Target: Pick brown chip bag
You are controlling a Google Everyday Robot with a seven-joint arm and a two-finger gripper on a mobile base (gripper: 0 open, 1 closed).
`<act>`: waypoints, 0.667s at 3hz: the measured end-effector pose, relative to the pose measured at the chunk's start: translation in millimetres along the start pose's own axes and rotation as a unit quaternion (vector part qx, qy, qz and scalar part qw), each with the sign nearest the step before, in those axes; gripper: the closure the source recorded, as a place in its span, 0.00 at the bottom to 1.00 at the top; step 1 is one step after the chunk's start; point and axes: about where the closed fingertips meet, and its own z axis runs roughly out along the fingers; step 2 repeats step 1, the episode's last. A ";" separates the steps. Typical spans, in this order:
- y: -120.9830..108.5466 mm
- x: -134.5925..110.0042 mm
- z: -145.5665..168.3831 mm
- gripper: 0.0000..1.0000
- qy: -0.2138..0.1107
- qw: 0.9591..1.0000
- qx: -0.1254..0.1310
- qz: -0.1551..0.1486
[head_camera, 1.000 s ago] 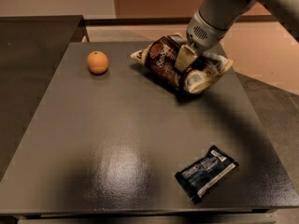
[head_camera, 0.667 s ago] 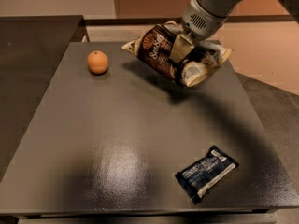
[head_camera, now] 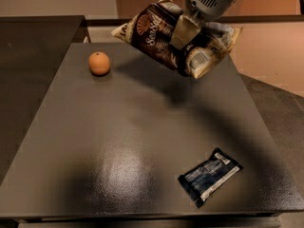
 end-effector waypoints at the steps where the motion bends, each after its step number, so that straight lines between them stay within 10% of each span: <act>1: 0.0 0.0 0.0 1.00 0.000 1.000 0.000 0.000; 2: 0.0 0.0 0.0 1.00 0.000 1.000 0.000 0.000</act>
Offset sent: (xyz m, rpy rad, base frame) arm 0.0000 0.0000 0.0000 0.0000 0.0000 0.0000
